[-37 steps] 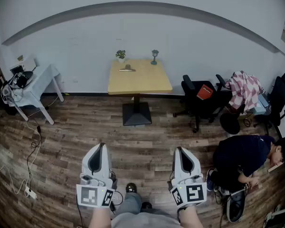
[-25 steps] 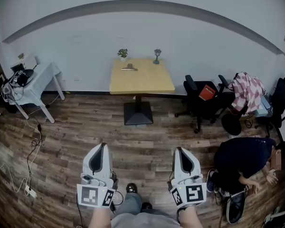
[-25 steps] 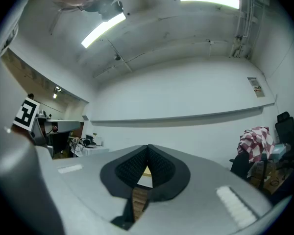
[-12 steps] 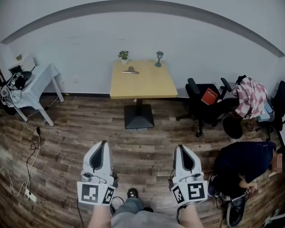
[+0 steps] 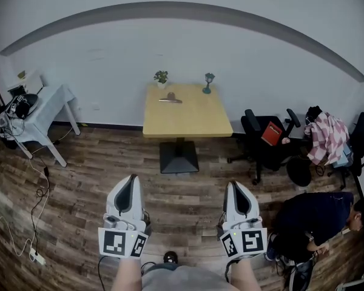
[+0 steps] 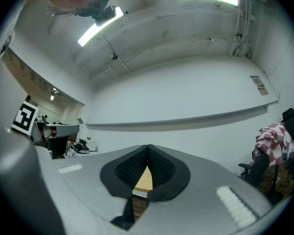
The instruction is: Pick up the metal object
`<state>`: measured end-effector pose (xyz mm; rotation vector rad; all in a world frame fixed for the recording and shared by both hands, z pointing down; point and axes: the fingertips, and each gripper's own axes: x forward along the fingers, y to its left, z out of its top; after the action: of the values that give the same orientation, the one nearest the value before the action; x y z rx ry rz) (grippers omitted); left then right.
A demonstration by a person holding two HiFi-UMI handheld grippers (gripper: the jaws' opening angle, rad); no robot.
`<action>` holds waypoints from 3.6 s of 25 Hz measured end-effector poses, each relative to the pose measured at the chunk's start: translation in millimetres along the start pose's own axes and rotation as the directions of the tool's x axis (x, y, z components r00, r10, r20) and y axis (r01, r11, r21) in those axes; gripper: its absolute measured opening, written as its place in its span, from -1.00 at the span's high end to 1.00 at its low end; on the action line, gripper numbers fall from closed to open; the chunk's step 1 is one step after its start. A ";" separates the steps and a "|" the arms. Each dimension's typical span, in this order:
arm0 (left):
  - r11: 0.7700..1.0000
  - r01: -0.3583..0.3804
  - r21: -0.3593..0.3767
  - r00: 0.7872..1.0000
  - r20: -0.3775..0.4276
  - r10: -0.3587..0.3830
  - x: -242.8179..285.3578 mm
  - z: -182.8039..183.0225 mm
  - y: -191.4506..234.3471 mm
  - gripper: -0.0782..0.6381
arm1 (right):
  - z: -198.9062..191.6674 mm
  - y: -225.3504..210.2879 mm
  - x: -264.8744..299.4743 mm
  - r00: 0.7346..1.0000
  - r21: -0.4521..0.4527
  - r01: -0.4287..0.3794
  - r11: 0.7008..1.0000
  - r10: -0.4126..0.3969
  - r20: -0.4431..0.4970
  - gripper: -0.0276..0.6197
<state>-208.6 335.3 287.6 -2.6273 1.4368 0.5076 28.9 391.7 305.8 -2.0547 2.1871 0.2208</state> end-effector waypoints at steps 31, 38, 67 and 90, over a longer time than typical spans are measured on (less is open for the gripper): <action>0.998 -0.062 -0.018 0.998 0.016 0.062 169.7 -58.2 98.0 0.78 | -45.9 -43.7 207.4 0.999 0.002 -0.033 0.999 0.033 0.003 0.91; 0.997 -0.073 0.034 0.997 0.017 0.073 235.0 -66.9 91.9 0.78 | -42.4 -87.2 262.2 0.998 0.008 -0.055 0.998 0.055 0.034 0.91; 0.995 -0.085 0.045 0.996 -0.029 0.087 364.8 -132.4 89.1 0.78 | -89.3 -157.7 380.1 0.993 0.036 -0.120 0.992 0.120 0.000 0.91; 0.999 -0.025 0.027 0.997 -0.076 0.027 517.9 -179.9 216.8 0.78 | -120.6 -144.6 580.3 0.996 0.027 -0.087 0.996 0.088 -0.003 0.91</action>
<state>-88.4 -241.8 296.4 -2.6380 1.4909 0.3915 137.3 -208.7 308.1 -1.9491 2.2719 0.1953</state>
